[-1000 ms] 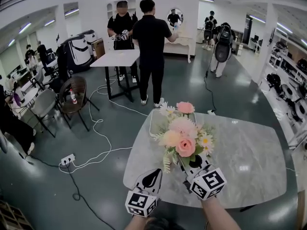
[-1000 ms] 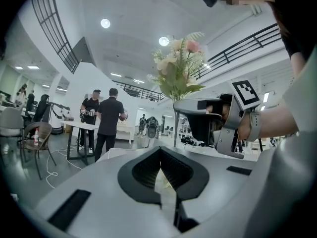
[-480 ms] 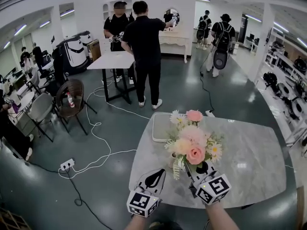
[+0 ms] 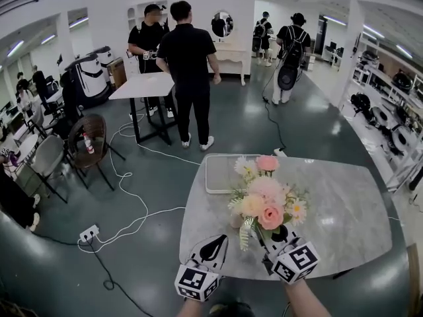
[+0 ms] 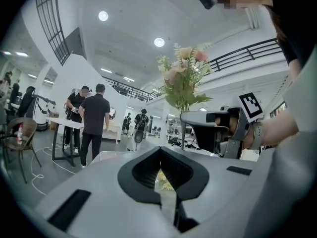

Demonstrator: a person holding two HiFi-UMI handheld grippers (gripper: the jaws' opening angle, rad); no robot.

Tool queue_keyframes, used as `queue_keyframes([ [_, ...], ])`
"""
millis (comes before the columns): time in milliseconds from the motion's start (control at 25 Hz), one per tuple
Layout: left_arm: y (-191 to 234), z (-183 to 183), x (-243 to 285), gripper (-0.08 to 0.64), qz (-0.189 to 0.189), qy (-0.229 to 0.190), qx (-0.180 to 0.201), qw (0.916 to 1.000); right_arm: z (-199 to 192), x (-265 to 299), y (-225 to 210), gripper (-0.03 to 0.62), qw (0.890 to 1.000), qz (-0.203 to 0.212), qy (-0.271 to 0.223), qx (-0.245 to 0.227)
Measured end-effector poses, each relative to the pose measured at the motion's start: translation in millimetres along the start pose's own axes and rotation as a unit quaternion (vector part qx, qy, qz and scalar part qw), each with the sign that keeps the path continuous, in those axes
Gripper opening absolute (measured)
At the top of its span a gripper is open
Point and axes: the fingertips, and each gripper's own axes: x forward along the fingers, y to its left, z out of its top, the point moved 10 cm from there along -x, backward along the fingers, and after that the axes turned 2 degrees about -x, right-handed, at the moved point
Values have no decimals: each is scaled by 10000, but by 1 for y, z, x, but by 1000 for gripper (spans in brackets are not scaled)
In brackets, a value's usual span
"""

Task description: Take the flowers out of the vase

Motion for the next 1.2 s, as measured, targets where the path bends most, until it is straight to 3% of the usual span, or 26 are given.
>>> queue_keyframes([
  [520,-1,-11,-13,14,-250,55,-145,9996,-8,-24,21,55,9994,-347,-36,86],
  [1200,-26,-3,-24,14,-52,72,-193,9998,4,-49,22,55,10000,-61,25,46],
])
